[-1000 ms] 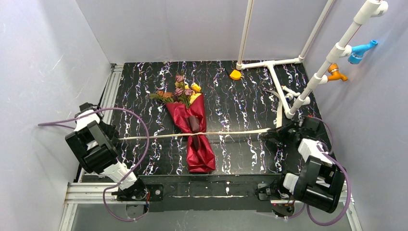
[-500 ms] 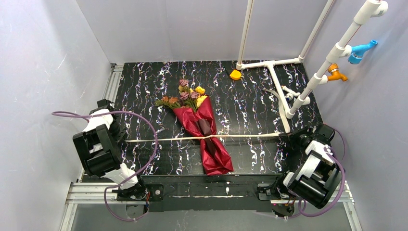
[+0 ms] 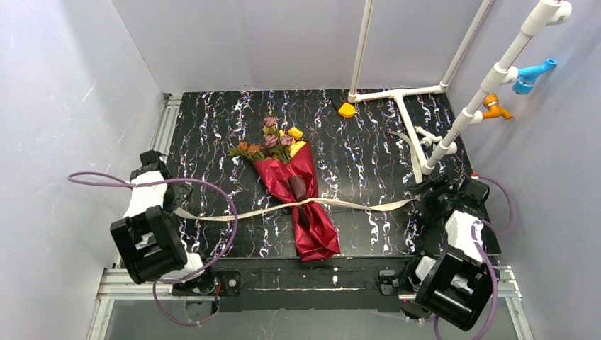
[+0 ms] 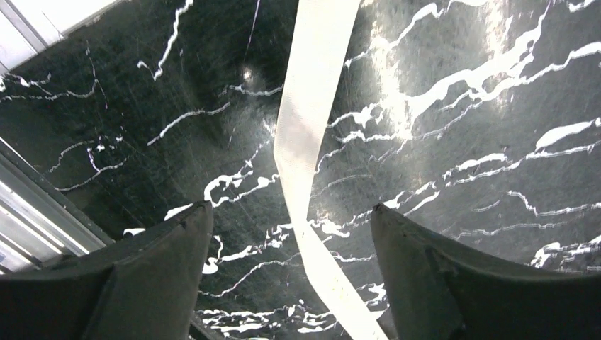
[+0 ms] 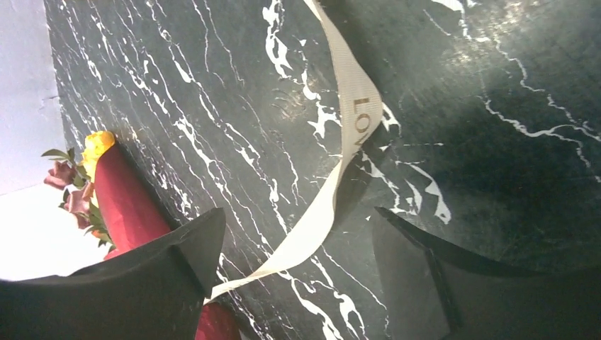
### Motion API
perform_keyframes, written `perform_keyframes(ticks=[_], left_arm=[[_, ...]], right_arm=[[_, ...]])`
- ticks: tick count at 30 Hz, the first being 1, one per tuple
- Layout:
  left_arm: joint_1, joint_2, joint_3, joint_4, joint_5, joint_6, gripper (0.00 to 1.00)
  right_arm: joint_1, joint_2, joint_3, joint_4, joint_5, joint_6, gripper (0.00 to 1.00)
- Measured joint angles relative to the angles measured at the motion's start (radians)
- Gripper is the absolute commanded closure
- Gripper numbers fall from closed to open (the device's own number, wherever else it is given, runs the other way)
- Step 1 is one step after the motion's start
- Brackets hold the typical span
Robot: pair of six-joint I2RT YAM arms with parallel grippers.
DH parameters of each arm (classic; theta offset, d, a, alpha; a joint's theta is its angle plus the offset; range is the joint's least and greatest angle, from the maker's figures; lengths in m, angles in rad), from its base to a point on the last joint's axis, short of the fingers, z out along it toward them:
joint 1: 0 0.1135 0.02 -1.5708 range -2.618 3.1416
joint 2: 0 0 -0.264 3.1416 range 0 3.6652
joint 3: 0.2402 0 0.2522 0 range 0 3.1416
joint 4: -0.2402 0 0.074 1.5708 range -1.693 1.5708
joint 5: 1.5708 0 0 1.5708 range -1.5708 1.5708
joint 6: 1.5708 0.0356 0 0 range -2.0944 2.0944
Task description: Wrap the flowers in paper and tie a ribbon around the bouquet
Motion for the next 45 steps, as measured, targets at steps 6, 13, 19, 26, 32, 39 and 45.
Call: perform_keyframes(ticks=[6,13,19,26,32,39,45], left_arm=[[-0.008,-0.080,-0.021,-0.014,0.040,0.011,0.12],[-0.213,-0.253,-0.022,-0.021,0.101,0.065,0.24],[-0.434,-0.256,-0.022,0.049,0.291,0.130,0.31],[-0.649,-0.006,0.057,0.171,0.473,0.158,0.34],[-0.745,0.285,0.231,0.241,0.542,0.161,0.37],[-0.747,0.533,0.493,0.232,0.542,0.171,0.38],[-0.744,0.583,0.662,0.158,0.513,0.208,0.36]], right_arm=[[0.174,-0.084,0.045,-0.090,0.115,0.010,0.08],[0.538,-0.148,0.166,-0.124,0.281,0.032,0.31],[0.853,-0.019,0.179,-0.058,0.283,0.004,0.51],[1.165,0.114,0.179,0.087,0.289,0.022,0.59],[1.259,0.273,0.181,0.226,0.286,0.060,0.61],[1.265,0.466,0.325,0.253,0.267,0.039,0.56],[1.265,0.484,0.518,0.102,0.303,-0.043,0.33]])
